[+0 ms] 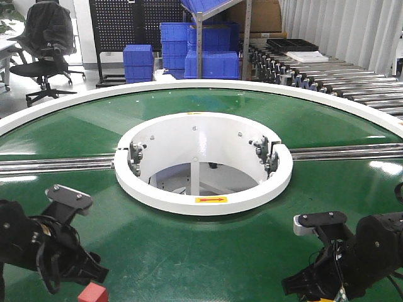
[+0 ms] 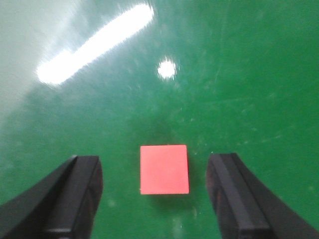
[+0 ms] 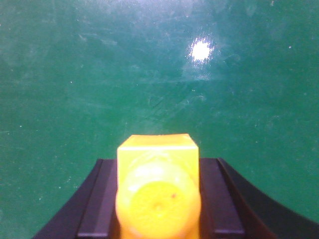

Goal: Pick red and yellow blocks into blue bin
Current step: 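Lower the left gripper onto the red cube and close it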

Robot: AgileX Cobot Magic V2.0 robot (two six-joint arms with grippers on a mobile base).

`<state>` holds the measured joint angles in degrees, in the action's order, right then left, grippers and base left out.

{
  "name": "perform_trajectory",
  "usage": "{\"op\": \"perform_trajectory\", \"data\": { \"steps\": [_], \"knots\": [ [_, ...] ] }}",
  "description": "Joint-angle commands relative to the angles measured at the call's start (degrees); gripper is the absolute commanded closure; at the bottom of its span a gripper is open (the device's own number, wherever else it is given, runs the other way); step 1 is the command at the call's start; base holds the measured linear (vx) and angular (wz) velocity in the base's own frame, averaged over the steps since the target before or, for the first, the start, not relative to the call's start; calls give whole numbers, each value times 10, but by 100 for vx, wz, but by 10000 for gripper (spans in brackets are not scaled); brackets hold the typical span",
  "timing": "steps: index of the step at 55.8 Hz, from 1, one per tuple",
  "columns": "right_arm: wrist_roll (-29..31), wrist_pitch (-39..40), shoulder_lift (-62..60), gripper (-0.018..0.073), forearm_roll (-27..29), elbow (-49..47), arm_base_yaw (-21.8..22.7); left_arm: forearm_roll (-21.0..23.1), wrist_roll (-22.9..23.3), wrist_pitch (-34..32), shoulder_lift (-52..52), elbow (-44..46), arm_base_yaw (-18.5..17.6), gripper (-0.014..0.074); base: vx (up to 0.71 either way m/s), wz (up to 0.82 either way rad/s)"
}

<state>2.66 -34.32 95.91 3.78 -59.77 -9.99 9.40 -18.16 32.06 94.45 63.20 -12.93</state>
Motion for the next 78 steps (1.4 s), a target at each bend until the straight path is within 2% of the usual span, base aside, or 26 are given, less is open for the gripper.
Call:
{"op": "perform_trajectory", "data": {
  "steps": [1,61,72,78],
  "knots": [
    [7,22,-27,570,-2,-16,0,9,4,-27,-4,21,0,27,0,0],
    [7,31,-27,570,-3,-16,0,10,2,-31,90,36,0,29,0,0],
    [7,29,-27,570,-3,-16,0,10,2,-32,98,36,0,83,0,0],
    [7,29,-27,570,-3,-16,0,10,2,-32,102,36,0,150,0,0]
  ]
}}
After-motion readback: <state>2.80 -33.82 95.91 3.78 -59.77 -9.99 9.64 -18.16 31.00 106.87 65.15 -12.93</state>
